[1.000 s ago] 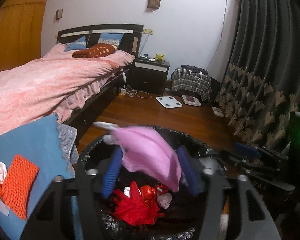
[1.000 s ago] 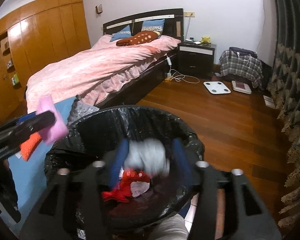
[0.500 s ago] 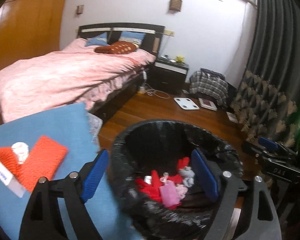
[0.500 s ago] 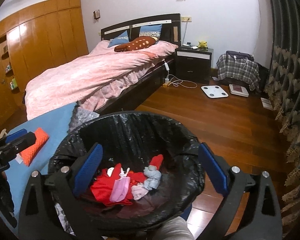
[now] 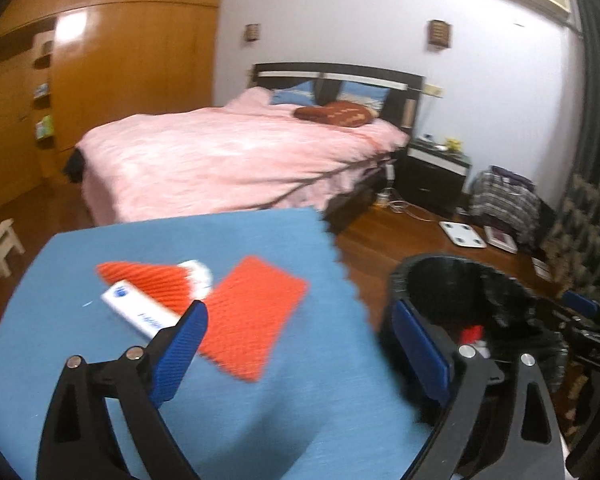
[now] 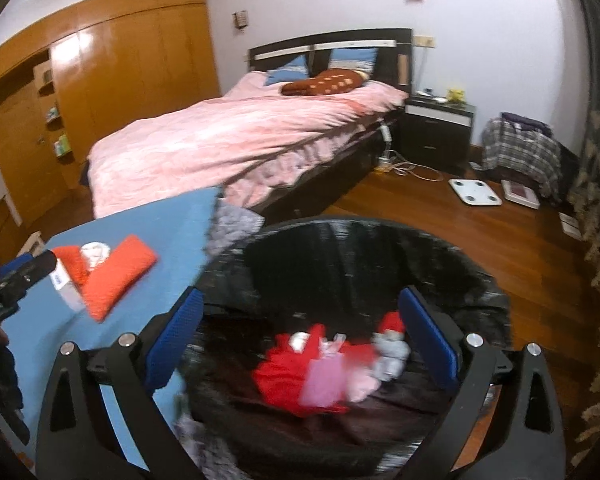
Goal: Collect trash
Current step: 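Move both grippers back over the table toward the box and orange mesh, then grasp the white alcohol-pad box with the left gripper while the right gripper grasps the orange mesh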
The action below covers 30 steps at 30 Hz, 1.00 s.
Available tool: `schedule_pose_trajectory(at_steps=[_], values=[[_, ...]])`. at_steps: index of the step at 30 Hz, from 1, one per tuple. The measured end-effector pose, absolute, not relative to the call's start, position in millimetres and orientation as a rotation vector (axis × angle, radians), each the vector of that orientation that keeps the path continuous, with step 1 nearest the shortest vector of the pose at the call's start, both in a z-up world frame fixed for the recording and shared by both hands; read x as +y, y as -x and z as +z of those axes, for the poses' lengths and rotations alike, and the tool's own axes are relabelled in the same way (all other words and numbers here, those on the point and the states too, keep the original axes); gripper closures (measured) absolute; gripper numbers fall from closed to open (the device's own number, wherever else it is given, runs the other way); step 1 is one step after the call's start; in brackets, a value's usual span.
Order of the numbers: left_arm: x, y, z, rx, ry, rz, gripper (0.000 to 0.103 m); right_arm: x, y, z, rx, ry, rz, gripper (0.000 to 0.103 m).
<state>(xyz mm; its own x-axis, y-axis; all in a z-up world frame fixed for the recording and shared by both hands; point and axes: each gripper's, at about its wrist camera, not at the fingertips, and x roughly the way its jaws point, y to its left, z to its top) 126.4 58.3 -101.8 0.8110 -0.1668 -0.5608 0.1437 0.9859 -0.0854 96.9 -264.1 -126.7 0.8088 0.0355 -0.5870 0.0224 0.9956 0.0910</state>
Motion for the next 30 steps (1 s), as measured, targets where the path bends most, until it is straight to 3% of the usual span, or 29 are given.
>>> schedule_pose_trajectory(at_steps=[13,30], values=[[136.9,-133.9,-134.2,0.648,0.047,0.010,0.011,-161.8,-139.5,-139.3,0.655,-0.048,0.188,0.008],[149.1,-172.3,-181.9,0.738,0.064,0.049,0.011,-120.8,-171.1,-154.3,0.683,-0.008,0.235,0.008]])
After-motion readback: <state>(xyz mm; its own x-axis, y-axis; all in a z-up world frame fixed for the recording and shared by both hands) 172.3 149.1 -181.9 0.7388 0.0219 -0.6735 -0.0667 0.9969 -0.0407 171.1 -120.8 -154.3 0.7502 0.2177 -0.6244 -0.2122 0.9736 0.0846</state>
